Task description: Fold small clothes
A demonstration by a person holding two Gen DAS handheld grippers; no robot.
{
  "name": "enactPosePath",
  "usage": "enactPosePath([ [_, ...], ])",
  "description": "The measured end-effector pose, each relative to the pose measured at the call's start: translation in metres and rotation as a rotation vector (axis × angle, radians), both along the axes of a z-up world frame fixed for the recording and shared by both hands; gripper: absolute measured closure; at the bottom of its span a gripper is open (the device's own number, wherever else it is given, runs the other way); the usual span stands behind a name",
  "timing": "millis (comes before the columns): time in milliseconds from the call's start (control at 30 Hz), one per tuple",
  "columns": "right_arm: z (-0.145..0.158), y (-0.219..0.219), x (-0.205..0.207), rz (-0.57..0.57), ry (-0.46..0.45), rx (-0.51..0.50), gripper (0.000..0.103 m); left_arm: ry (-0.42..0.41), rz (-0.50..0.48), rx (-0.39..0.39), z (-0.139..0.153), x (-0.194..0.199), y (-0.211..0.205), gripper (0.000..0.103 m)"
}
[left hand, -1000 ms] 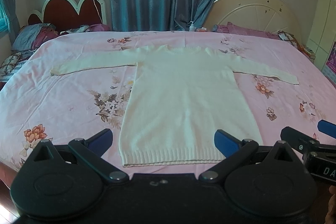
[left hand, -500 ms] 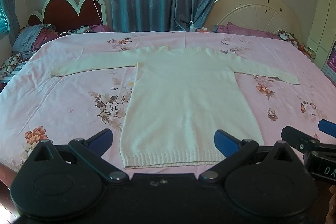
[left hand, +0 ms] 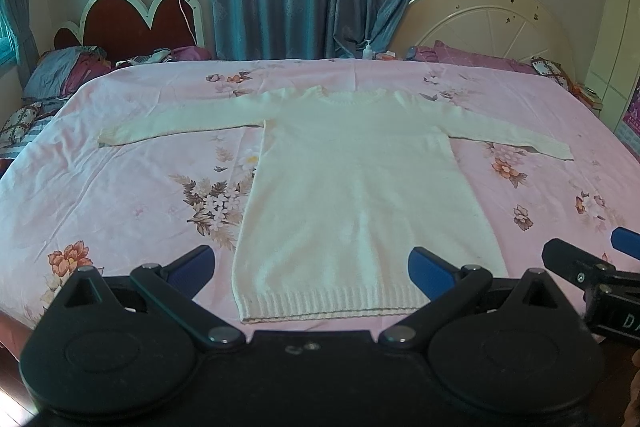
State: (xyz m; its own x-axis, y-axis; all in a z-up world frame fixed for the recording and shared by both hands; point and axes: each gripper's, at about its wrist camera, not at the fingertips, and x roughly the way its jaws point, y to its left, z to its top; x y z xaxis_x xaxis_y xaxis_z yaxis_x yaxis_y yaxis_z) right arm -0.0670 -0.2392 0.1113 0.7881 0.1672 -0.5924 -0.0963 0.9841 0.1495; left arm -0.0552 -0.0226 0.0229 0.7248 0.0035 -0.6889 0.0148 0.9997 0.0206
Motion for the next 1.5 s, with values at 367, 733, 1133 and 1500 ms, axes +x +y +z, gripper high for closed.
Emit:
enactPosePath([
  [367, -0.001, 0.000, 0.005, -0.009, 0.005, 0.003, 0.000, 0.002, 0.000, 0.001, -0.001, 0.002, 0.003, 0.000],
  [733, -0.005, -0.005, 0.012, -0.014, 0.012, 0.008, 0.000, 0.013, 0.006, 0.004, -0.004, 0.009, 0.005, 0.000],
  [1133, -0.017, -0.011, 0.035, -0.048, 0.025, 0.004, 0.000, 0.035, 0.013, 0.017, -0.012, 0.036, 0.003, 0.000],
  [1500, -0.031, -0.020, 0.071, -0.088, 0.043, -0.003, 0.000, 0.051, 0.002, 0.016, -0.023, 0.076, 0.001, 0.000],
])
